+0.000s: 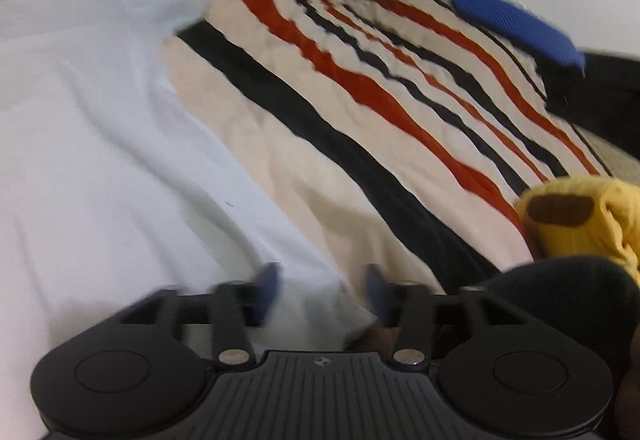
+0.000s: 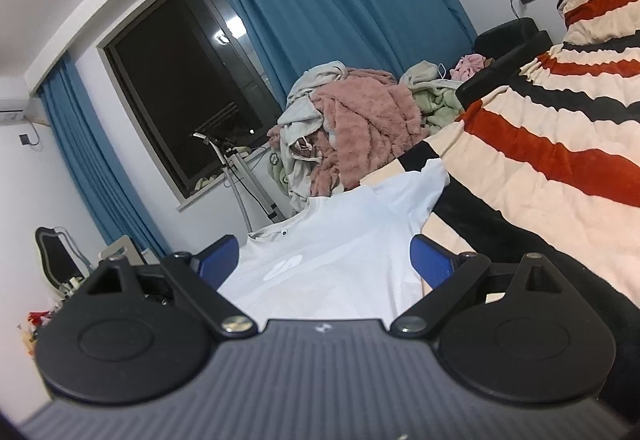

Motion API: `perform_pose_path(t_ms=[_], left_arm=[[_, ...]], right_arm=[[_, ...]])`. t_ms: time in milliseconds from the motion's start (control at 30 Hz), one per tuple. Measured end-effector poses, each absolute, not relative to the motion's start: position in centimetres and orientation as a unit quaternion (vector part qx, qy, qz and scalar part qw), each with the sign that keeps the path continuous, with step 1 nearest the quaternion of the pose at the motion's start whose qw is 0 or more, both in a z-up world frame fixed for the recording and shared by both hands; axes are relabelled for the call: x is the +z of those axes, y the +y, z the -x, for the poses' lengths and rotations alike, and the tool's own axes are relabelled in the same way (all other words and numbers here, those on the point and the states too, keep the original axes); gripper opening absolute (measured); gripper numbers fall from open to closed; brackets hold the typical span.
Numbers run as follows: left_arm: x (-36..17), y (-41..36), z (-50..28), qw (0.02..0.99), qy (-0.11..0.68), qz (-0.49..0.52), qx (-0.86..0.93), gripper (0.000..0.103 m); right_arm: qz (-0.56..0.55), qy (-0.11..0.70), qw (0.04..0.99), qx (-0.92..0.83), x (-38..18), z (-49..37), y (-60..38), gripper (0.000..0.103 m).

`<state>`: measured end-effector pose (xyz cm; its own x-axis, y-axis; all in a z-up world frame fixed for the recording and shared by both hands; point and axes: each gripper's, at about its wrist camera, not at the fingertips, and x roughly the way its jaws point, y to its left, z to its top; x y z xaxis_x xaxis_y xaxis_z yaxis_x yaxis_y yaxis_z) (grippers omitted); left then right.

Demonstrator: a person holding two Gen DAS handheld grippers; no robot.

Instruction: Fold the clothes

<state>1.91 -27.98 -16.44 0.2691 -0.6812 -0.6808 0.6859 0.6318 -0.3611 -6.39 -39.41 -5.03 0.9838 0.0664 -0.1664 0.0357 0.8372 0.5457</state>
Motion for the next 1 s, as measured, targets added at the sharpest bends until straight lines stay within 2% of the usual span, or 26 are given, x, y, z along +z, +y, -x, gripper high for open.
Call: perform_pose_path(t_ms=[100,333,467,700,867,1000], left_arm=[[-15.0,-26.5,-2.3,0.813,0.411,-0.006,-0.411,0.086],[-11.0,-20.9,-3.2,0.867,0.357,-0.036,-0.346,0.090],[-7.4,-16.0,-3.1,0.906,0.304,-0.036,-0.292,0.102],[-3.5,-8.3,-1.0,0.951,0.229,0.008,-0.207,0.103],[-2.2,-4.6,-0.3,0.960,0.219,0.032,-0.174,0.103],[-1.8,-2.9,-0.4,0.963,0.219,0.051,-0.150,0.103]], right_arm=[[-0.278,0.089,0.956,0.007,-5.0,6.5,-39.2,0.094],[-0.269,0.080,0.960,-0.001,-4.7,6.8,-38.9,0.094],[-0.248,0.086,0.965,-0.004,-4.6,6.4,-38.3,0.094],[-0.216,0.097,0.972,-0.005,-4.4,5.9,-37.1,0.094],[-0.200,0.103,0.974,-0.001,-4.2,5.6,-36.2,0.094],[-0.259,0.109,0.959,0.044,-3.1,1.7,-37.1,0.094]])
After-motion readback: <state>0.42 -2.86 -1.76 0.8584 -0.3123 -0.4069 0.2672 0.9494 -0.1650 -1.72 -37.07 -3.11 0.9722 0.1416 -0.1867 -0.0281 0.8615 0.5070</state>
